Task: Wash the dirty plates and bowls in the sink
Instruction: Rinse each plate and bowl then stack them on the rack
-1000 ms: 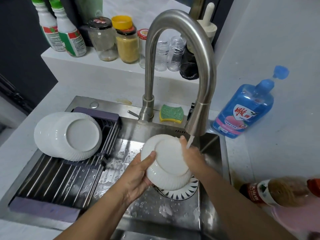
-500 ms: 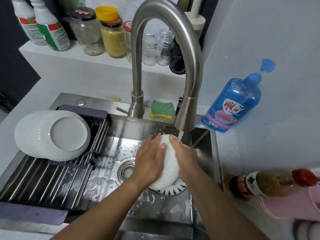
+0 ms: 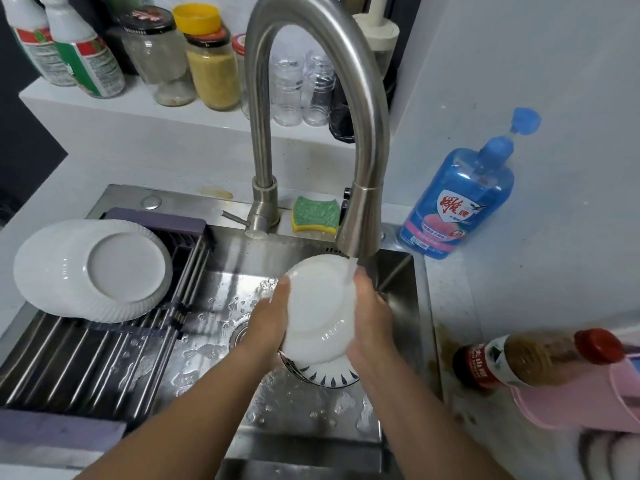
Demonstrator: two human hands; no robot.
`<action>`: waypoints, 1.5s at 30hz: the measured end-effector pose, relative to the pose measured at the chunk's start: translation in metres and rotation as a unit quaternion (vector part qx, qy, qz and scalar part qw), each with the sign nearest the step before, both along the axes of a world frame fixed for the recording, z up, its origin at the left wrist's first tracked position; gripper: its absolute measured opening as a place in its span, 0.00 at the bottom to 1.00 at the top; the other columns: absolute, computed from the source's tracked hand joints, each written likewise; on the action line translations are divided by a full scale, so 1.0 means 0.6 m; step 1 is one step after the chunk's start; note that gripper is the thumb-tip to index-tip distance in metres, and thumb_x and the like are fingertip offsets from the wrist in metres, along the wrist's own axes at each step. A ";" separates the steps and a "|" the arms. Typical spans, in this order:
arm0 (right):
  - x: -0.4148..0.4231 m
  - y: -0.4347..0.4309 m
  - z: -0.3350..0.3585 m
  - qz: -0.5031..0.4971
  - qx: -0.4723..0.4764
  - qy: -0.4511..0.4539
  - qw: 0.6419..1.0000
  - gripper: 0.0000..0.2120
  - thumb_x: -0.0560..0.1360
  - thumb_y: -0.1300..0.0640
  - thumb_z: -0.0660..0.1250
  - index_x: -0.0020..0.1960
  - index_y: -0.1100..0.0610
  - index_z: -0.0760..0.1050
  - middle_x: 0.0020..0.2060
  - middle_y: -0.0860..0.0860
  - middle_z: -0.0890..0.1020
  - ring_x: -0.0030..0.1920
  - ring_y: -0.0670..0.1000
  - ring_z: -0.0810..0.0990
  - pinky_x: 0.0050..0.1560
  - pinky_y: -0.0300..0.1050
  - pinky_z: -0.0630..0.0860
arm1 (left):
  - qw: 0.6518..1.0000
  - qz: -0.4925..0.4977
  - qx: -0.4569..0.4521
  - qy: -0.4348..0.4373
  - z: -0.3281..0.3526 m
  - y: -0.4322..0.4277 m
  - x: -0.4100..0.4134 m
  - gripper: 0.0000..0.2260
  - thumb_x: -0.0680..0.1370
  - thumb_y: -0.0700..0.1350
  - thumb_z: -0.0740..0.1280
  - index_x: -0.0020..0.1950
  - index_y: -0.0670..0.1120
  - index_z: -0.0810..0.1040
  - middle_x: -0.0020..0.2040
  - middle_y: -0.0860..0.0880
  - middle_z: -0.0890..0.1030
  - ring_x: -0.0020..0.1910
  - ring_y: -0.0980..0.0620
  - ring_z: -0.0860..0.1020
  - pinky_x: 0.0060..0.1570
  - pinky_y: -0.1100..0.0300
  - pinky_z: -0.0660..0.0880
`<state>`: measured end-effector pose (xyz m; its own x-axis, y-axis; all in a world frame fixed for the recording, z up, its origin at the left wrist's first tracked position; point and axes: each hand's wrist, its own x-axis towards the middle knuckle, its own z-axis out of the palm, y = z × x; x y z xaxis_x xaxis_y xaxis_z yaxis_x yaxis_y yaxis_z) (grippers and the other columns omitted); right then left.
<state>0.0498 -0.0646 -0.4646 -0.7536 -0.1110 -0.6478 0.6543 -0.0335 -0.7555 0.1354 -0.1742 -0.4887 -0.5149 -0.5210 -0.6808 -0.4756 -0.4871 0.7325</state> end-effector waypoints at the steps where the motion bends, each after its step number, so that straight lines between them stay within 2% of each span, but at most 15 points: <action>1: -0.002 -0.003 -0.008 -0.013 -0.006 -0.015 1.000 0.18 0.74 0.39 0.72 0.47 0.54 0.83 0.45 0.53 0.87 0.47 0.55 0.85 0.52 0.55 0.83 | 0.994 0.055 0.089 0.033 0.007 0.011 0.009 0.26 0.79 0.66 0.64 0.62 0.46 0.80 0.54 0.44 0.86 0.52 0.42 0.84 0.47 0.48 0.82; 4: 0.001 -0.007 -0.040 -0.054 -0.037 -0.076 0.995 0.23 0.70 0.34 0.72 0.52 0.52 0.84 0.47 0.53 0.88 0.50 0.59 0.86 0.55 0.63 0.82 | 0.936 0.164 0.283 0.130 0.027 0.037 0.026 0.13 0.81 0.50 0.68 0.59 0.41 0.79 0.50 0.41 0.87 0.47 0.41 0.86 0.51 0.39 0.82; 7: 0.015 -0.004 -0.075 -0.083 -0.068 -0.112 0.988 0.34 0.61 0.29 0.71 0.58 0.50 0.83 0.51 0.55 0.87 0.51 0.62 0.86 0.56 0.66 0.80 | 0.896 0.188 0.354 0.190 0.040 0.065 0.028 0.13 0.79 0.37 0.68 0.62 0.35 0.77 0.54 0.35 0.85 0.48 0.42 0.86 0.43 0.41 0.84; 9: 0.018 -0.002 -0.094 -0.075 -0.066 -0.125 0.987 0.36 0.60 0.28 0.71 0.59 0.51 0.83 0.53 0.56 0.87 0.52 0.63 0.86 0.56 0.66 0.80 | 0.902 0.180 0.342 0.193 0.032 0.068 0.026 0.18 0.76 0.32 0.69 0.66 0.34 0.75 0.57 0.35 0.84 0.52 0.41 0.86 0.42 0.46 0.85; 11: 0.012 0.003 -0.099 -0.043 -0.050 -0.125 0.990 0.37 0.59 0.29 0.75 0.60 0.52 0.83 0.53 0.56 0.87 0.53 0.63 0.86 0.56 0.68 0.80 | 0.917 0.146 0.322 0.186 0.026 0.053 0.027 0.22 0.74 0.32 0.70 0.69 0.35 0.74 0.59 0.35 0.83 0.56 0.40 0.84 0.48 0.43 0.83; 14: -0.017 0.017 -0.120 0.045 -0.006 -0.102 0.994 0.43 0.51 0.28 0.80 0.59 0.51 0.83 0.54 0.57 0.86 0.55 0.64 0.85 0.58 0.71 0.78 | 0.943 0.056 0.292 0.148 0.037 0.002 0.040 0.25 0.73 0.32 0.71 0.69 0.36 0.73 0.59 0.35 0.83 0.54 0.40 0.85 0.45 0.44 0.84; 19: -0.062 0.018 -0.110 0.202 0.116 -0.070 0.970 0.39 0.57 0.26 0.77 0.56 0.53 0.84 0.47 0.53 0.88 0.51 0.59 0.87 0.58 0.63 0.81 | 0.952 -0.109 0.274 0.085 0.085 -0.064 0.034 0.12 0.77 0.32 0.67 0.60 0.37 0.79 0.48 0.38 0.86 0.42 0.44 0.87 0.35 0.51 0.84; 23: -0.033 0.012 -0.107 0.155 0.017 -0.123 0.980 0.41 0.62 0.25 0.73 0.64 0.54 0.80 0.57 0.61 0.85 0.58 0.66 0.83 0.61 0.72 0.75 | 0.955 -0.040 0.265 0.125 0.088 -0.026 0.031 0.21 0.71 0.33 0.72 0.64 0.37 0.76 0.52 0.37 0.86 0.47 0.43 0.86 0.40 0.51 0.84; 27: 0.009 -0.003 -0.102 0.052 -0.058 -0.147 0.986 0.31 0.78 0.32 0.60 0.60 0.58 0.80 0.51 0.61 0.86 0.50 0.63 0.85 0.45 0.55 0.83 | 0.964 0.070 0.199 0.164 0.062 0.067 0.036 0.23 0.68 0.26 0.73 0.61 0.36 0.78 0.52 0.36 0.86 0.51 0.39 0.85 0.48 0.46 0.83; 29: 0.020 -0.003 -0.111 0.020 -0.053 -0.147 0.988 0.27 0.80 0.36 0.60 0.58 0.58 0.80 0.48 0.61 0.86 0.48 0.62 0.84 0.44 0.53 0.82 | 0.969 0.085 0.164 0.163 0.057 0.081 0.036 0.22 0.69 0.23 0.72 0.60 0.36 0.79 0.51 0.38 0.86 0.52 0.39 0.85 0.55 0.43 0.82; 32: 0.014 -0.001 -0.129 0.035 0.039 -0.105 0.993 0.25 0.80 0.37 0.61 0.58 0.58 0.80 0.49 0.59 0.86 0.49 0.61 0.85 0.52 0.61 0.83 | 0.972 0.063 0.164 0.154 0.055 0.054 0.035 0.23 0.69 0.21 0.71 0.61 0.38 0.78 0.49 0.39 0.86 0.50 0.40 0.86 0.52 0.41 0.82; 36: -0.021 -0.011 -0.102 0.141 0.146 -0.052 0.978 0.28 0.83 0.35 0.50 0.61 0.55 0.76 0.55 0.56 0.82 0.54 0.58 0.81 0.54 0.54 0.79 | 0.974 -0.035 0.183 0.128 0.058 0.008 0.035 0.27 0.68 0.22 0.72 0.65 0.37 0.77 0.56 0.36 0.85 0.57 0.37 0.83 0.56 0.41 0.81; 40: -0.049 -0.031 -0.076 0.249 0.214 0.066 0.942 0.28 0.85 0.39 0.46 0.75 0.53 0.68 0.70 0.58 0.75 0.68 0.61 0.74 0.71 0.57 0.68 | 0.965 -0.148 0.193 0.102 0.070 -0.002 0.031 0.30 0.64 0.25 0.75 0.66 0.37 0.77 0.59 0.35 0.83 0.61 0.36 0.82 0.64 0.37 0.76; 43: -0.026 -0.034 -0.061 0.300 0.234 0.134 0.915 0.39 0.78 0.26 0.46 0.75 0.53 0.68 0.70 0.56 0.75 0.70 0.61 0.73 0.70 0.54 0.67 | 0.963 -0.149 0.203 0.096 0.070 -0.005 0.019 0.28 0.65 0.25 0.73 0.64 0.35 0.78 0.60 0.34 0.82 0.61 0.35 0.81 0.65 0.36 0.75; 45: -0.008 -0.036 -0.059 0.345 0.200 0.228 0.888 0.39 0.76 0.24 0.45 0.73 0.49 0.71 0.69 0.53 0.76 0.70 0.56 0.73 0.71 0.52 0.66 | 0.963 -0.141 0.214 0.085 0.067 -0.010 0.016 0.28 0.65 0.25 0.72 0.66 0.34 0.77 0.61 0.33 0.81 0.62 0.35 0.81 0.65 0.36 0.75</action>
<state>0.0448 -0.0862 -0.5002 -0.7892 -0.4790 -0.3843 0.0375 0.5870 -0.8087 0.1452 -0.1802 -0.4484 -0.7180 -0.0338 -0.6952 -0.5240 -0.6313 0.5718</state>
